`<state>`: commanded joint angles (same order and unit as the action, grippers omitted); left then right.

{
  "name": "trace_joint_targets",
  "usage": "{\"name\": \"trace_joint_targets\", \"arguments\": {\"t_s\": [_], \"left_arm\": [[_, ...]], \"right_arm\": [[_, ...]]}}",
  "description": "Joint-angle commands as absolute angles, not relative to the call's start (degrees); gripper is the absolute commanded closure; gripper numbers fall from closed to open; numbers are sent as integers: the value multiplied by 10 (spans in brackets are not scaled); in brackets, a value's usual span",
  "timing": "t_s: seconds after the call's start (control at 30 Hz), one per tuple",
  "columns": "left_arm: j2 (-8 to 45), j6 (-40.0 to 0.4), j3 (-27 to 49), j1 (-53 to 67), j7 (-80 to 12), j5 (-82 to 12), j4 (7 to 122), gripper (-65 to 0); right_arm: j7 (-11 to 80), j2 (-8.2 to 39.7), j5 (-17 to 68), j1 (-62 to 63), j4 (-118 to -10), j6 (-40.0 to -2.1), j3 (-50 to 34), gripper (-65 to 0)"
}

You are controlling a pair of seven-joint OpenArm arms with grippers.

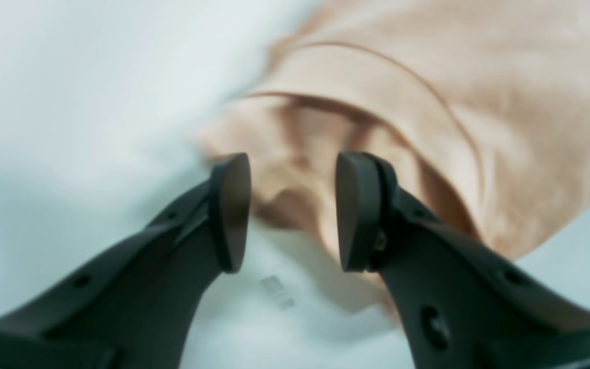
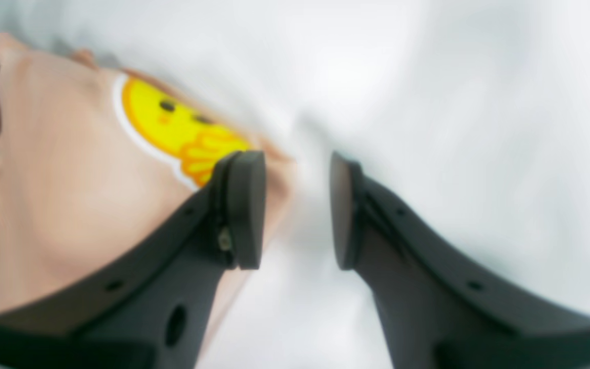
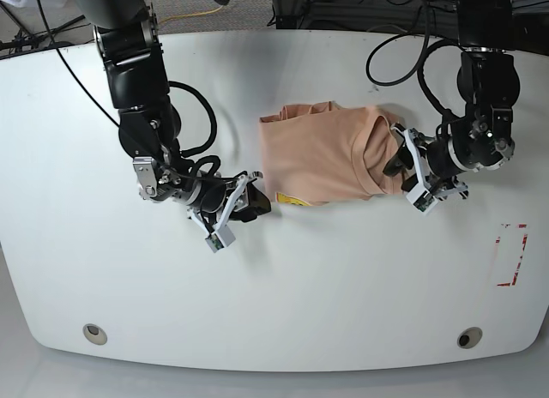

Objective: Fold the T-shirt properly
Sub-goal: 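Grasp the folded shirt with both grippers and slide it toward the left gripper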

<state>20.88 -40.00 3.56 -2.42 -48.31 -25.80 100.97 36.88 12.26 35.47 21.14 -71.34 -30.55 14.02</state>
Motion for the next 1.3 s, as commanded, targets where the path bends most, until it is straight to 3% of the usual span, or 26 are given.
{"name": "trace_joint_targets", "arguments": {"t_s": [0.2,0.37,0.63,0.77,0.97,1.3], "left_arm": [[204,-400,40,38,-483,-258,1114,-244],[176,-400,8,87,-483,-255,1133,-244],[175,-400,-29,139,-483,-252,1115,-244],[178,-400,-24,138,-482,-251,1065,-244],[200,-400,-22,74,-480,-204,978,-244],[200,-400,-25,-47,-477,-115,837,-244]], "right_arm": [[415,117,329,211,-770,-307,145,-190],[412,81,240,212,-748,-311,145,-192],[335,37,122,212,-677,-312,145,-190],[298,41,115,212,-639,-313,145,-190],[326,66,114,189,-655,-384,141,-189],[351,95,109,78,-796,-390,142,-189]]}}
